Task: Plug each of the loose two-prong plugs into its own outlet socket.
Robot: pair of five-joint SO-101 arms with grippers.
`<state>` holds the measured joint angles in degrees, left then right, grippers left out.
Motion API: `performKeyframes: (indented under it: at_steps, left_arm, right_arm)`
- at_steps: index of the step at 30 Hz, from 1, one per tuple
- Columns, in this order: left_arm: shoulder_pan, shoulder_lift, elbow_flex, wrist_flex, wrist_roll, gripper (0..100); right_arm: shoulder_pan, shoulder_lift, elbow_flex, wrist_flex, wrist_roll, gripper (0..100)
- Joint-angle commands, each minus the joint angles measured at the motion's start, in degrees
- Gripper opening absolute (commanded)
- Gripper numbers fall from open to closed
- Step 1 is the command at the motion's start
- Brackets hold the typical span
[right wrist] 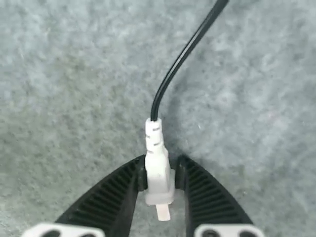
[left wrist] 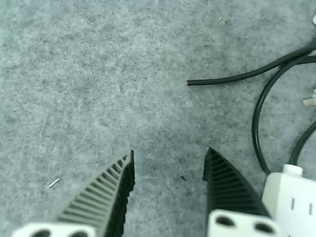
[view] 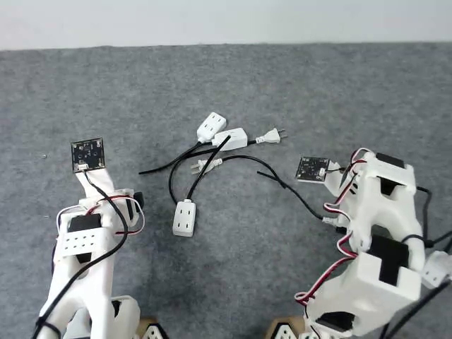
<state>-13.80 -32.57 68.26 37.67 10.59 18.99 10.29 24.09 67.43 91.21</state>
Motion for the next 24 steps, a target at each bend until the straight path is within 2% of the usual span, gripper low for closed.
performKeyframes:
  at_steps: [1,2,5,9,11,15,17,24]
  left_arm:
    - [0.44,-1.58,-0.40,-1.49,-0.35,22]
    - [0.44,-1.58,-0.40,-1.49,-0.35,22]
    - [0.44,-1.58,-0.40,-1.49,-0.35,22]
    - [0.44,-1.58,-0.40,-1.49,-0.35,22]
    - [0.44,-1.58,-0.40,-1.49,-0.35,22]
    - [0.44,-1.58,-0.40,-1.49,-1.93,22]
    - [0.44,-1.58,-0.40,-1.49,-2.64,22]
    - [0.44,-1.58,-0.31,-1.49,-2.99,22]
  right_arm:
    - [1.19,-3.12,-0.26,0.04,0.35,0.2]
    - [1.19,-3.30,-0.26,0.31,-1.41,1.1]
    - [1.45,-3.82,-0.62,1.89,-13.01,0.9]
    - [5.93,-4.88,-0.18,-1.36,-35.78,0.9]
    - [9.63,-5.41,1.14,-3.12,-43.69,0.9]
    - [14.55,-4.97,5.89,-7.69,-50.64,1.2]
    - [16.40,-4.97,8.70,-10.42,-51.78,1.9]
    - [17.89,-7.43,8.88,-9.71,-45.36,27.5]
